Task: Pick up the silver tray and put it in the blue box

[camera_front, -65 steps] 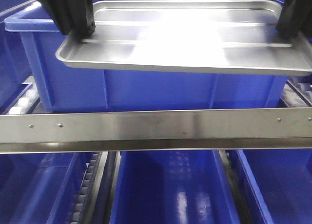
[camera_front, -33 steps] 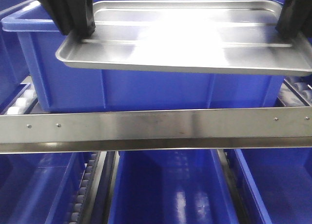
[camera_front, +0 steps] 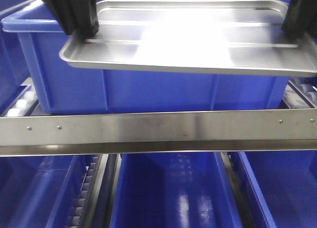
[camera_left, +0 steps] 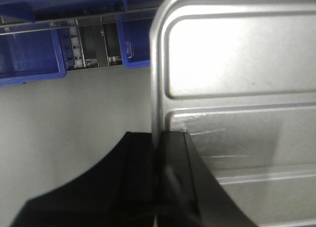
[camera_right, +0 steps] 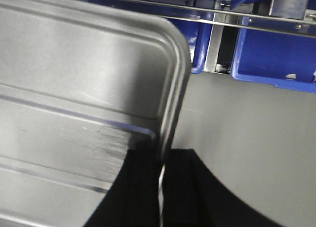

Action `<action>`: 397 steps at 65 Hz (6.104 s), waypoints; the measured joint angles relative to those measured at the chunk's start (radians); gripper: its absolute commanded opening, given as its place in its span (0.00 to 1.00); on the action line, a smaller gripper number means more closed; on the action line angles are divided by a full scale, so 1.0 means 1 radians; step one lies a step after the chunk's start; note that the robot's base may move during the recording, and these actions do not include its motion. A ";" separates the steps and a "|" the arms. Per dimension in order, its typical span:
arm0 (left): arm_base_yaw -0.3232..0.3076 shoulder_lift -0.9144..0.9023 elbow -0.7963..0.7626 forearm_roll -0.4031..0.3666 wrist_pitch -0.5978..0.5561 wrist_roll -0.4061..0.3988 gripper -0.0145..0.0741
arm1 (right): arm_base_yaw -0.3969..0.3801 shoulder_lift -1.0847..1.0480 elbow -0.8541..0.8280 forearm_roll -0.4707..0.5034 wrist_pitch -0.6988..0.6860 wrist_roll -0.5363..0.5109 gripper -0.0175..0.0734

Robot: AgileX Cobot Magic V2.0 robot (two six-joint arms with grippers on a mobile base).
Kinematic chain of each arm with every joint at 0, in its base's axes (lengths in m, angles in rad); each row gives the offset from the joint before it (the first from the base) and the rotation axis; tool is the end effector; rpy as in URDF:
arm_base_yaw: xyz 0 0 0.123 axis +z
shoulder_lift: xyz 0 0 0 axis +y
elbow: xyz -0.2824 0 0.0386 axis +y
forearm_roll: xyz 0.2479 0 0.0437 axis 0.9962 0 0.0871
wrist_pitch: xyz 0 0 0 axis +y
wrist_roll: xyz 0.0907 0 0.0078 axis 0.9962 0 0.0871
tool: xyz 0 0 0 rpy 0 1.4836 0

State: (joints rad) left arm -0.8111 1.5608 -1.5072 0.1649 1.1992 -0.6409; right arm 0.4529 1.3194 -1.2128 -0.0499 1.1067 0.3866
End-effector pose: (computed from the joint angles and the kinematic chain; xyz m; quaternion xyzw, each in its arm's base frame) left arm 0.2314 -0.2234 0.3536 0.0968 0.9715 -0.0724 0.2039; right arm 0.2332 0.1089 0.3411 -0.0383 0.9743 0.0677 0.2112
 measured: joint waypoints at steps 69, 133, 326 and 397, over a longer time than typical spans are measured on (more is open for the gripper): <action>0.267 0.251 -0.316 0.168 -0.379 0.121 0.05 | -0.056 0.549 -0.755 -0.152 -0.052 -0.052 0.26; 0.298 0.393 -0.372 0.122 -0.488 0.128 0.59 | -0.099 0.666 -0.760 -0.122 -0.116 -0.069 0.77; 0.744 -1.546 1.491 -0.192 -1.125 0.590 0.06 | -0.071 -0.914 0.764 -0.178 -0.921 -0.125 0.25; 0.784 -1.572 1.537 -0.210 -1.150 0.592 0.05 | -0.093 -0.914 0.767 -0.157 -0.932 -0.136 0.25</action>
State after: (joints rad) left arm -0.0276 -0.0113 0.0293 -0.0451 0.0490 -0.0491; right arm 0.3602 0.4059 -0.4461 -0.2064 0.1746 0.2507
